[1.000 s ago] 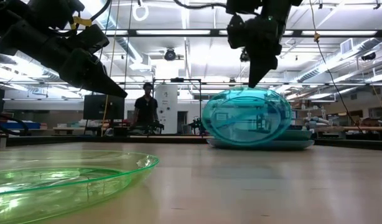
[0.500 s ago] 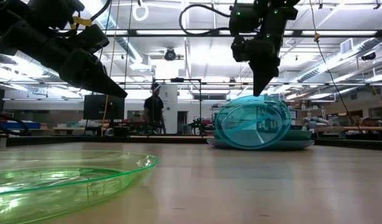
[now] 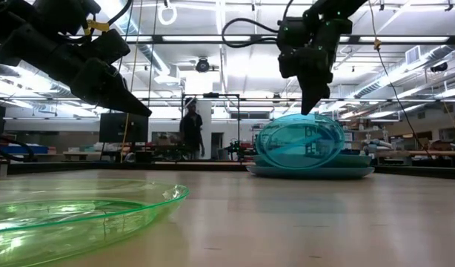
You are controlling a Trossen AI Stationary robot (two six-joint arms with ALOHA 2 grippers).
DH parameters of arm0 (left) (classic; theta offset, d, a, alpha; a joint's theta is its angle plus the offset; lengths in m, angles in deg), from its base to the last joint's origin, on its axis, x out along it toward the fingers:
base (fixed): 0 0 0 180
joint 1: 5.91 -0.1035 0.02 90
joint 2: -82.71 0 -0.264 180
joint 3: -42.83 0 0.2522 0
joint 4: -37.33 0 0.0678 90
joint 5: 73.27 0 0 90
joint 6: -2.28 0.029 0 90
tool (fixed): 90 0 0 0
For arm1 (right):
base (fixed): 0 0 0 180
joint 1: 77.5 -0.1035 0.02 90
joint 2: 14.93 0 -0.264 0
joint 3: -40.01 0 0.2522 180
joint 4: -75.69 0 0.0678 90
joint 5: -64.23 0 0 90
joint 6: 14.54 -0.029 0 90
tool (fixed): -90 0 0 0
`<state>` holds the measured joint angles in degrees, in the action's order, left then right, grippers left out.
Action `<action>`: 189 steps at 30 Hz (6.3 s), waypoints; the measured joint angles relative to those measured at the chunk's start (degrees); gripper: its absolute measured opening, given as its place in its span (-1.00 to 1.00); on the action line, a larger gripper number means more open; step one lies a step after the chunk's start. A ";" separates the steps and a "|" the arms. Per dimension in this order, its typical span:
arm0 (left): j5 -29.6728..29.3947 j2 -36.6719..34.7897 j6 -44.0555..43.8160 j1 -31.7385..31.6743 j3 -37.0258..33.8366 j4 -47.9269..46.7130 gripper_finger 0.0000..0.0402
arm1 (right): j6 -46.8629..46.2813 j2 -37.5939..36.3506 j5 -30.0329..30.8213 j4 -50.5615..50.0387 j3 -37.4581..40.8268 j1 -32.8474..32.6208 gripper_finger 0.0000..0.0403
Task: Stack plastic plates
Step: Stack the light blue plate on top of the light green plate, then stack the light green plate on top of the light blue plate
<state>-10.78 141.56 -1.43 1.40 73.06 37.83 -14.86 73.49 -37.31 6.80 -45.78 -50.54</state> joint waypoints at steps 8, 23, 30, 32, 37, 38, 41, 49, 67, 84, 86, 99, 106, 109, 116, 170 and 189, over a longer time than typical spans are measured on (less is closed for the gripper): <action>0.00 0.00 0.00 -0.02 0.00 0.02 -0.60 | 3.00 0.00 -3.81 0.43 0.00 6.67 -1.00; -0.01 0.00 0.00 -0.02 0.00 0.02 -0.60 | 6.44 0.07 -9.61 2.97 0.00 16.18 -1.00; -0.02 0.00 0.00 0.00 0.00 0.02 -0.60 | 6.51 0.09 -9.33 3.06 0.00 18.23 -1.00; -0.01 0.00 0.00 0.00 0.00 0.02 -0.60 | 6.47 0.11 -9.34 3.37 0.00 18.29 -1.00; -0.02 0.00 -0.01 -0.02 0.00 0.03 -0.60 | 6.32 0.55 -8.89 5.17 0.82 18.29 -1.00; -0.02 0.00 0.00 -0.01 0.00 0.02 -0.60 | 6.13 0.55 -8.88 5.82 1.32 18.29 -1.00; -0.01 0.00 -0.02 -0.01 0.00 0.02 -0.60 | 5.90 0.57 -8.98 6.47 3.28 18.56 -1.00; -0.01 0.00 -0.02 0.00 0.00 0.04 -0.60 | 4.44 0.57 -9.10 10.04 8.18 18.62 -1.00; -0.02 0.00 -0.02 -0.01 0.00 0.04 -0.60 | 1.40 0.57 -3.14 16.54 12.09 16.43 -0.63; -0.02 0.00 0.32 -0.01 0.00 0.04 -0.60 | -3.72 0.50 4.03 20.15 12.07 -3.19 -0.60; -0.02 0.01 0.33 0.00 0.00 0.05 -0.60 | -4.67 0.50 5.44 22.30 12.07 -6.64 -0.60; 23.63 0.00 -11.58 0.10 0.00 -0.57 -0.60 | -11.75 0.50 6.64 32.34 12.04 -21.85 -0.60; 36.65 0.00 -29.25 6.50 0.00 -3.14 -0.60 | -11.73 0.50 13.18 32.64 12.04 -28.85 -0.60; 36.36 0.41 -36.42 10.30 0.59 -4.50 -0.60 | -11.67 0.50 17.36 32.95 12.04 -31.39 -0.60; 34.13 8.74 -48.84 16.97 9.35 -11.62 -0.60 | -11.51 0.49 22.71 34.84 12.04 -35.20 -0.60; 41.51 31.11 -71.50 17.23 18.10 -6.90 -0.98 | -2.95 0.48 25.41 37.34 12.04 -38.27 -0.60; 45.79 26.47 -54.41 0.10 18.68 -7.31 -1.00 | -10.41 0.39 29.92 27.87 12.02 -38.25 -0.60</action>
<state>35.00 168.03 -55.84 1.50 91.74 30.52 -25.27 73.88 -7.39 34.66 -33.76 -88.79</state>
